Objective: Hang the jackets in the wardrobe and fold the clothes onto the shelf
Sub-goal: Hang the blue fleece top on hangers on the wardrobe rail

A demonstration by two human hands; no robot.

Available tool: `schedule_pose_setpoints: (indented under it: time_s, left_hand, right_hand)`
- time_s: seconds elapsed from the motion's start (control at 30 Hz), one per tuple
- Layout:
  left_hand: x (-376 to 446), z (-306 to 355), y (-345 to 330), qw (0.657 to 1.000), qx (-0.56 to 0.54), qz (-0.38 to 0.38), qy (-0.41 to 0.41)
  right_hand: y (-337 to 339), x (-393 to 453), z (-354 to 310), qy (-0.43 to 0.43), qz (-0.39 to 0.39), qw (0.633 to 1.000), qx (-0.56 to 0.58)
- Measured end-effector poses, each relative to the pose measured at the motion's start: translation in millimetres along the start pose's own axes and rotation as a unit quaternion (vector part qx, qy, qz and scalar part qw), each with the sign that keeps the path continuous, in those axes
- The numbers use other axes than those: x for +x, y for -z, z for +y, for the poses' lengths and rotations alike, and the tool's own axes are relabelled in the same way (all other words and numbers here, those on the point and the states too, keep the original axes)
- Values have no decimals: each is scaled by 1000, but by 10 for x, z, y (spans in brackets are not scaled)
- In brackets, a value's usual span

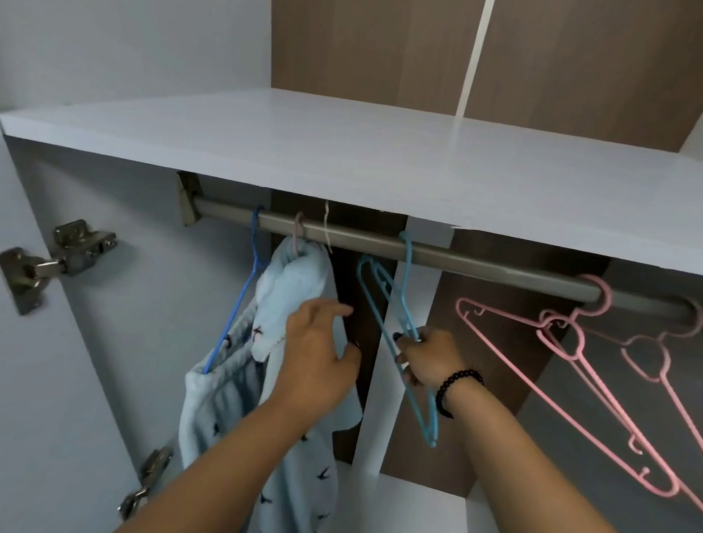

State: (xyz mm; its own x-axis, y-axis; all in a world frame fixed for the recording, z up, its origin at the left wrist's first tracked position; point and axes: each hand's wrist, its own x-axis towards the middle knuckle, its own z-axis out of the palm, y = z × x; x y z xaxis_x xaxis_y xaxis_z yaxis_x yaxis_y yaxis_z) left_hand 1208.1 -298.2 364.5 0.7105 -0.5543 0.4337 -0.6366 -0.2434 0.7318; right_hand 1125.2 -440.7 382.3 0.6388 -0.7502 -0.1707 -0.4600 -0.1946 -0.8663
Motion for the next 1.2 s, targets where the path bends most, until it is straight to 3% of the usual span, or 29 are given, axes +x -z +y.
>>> schedule_pose_setpoints:
  time_s: [0.13,0.23,0.5,0.8,0.93,1.2]
  left_hand:
    - [-102,176,-262,990,-108,-44,74]
    - [-167,286,-415,984,-152,-59,76]
    - [-442,423,-794,961,-208,-154,99]
    - [-930,401,-850,909,-194,-364,60]
    - [-1236,387,-825,878,-202,-432,35]
    - [-2229,438,-781,781,-194,-593,-3]
  right_hand:
    - [87,-185,141,32,-52,998,34]
    - [182,-347,348,61,-29,998,13]
    - [497,-927,984,73,197,976,53]
    - [422,-1985,1387,-37,321,943,77]
    - [202,-2560,1574,-100,379,913,113]
    - [-313,-3879,1969,-237,495,822,153]
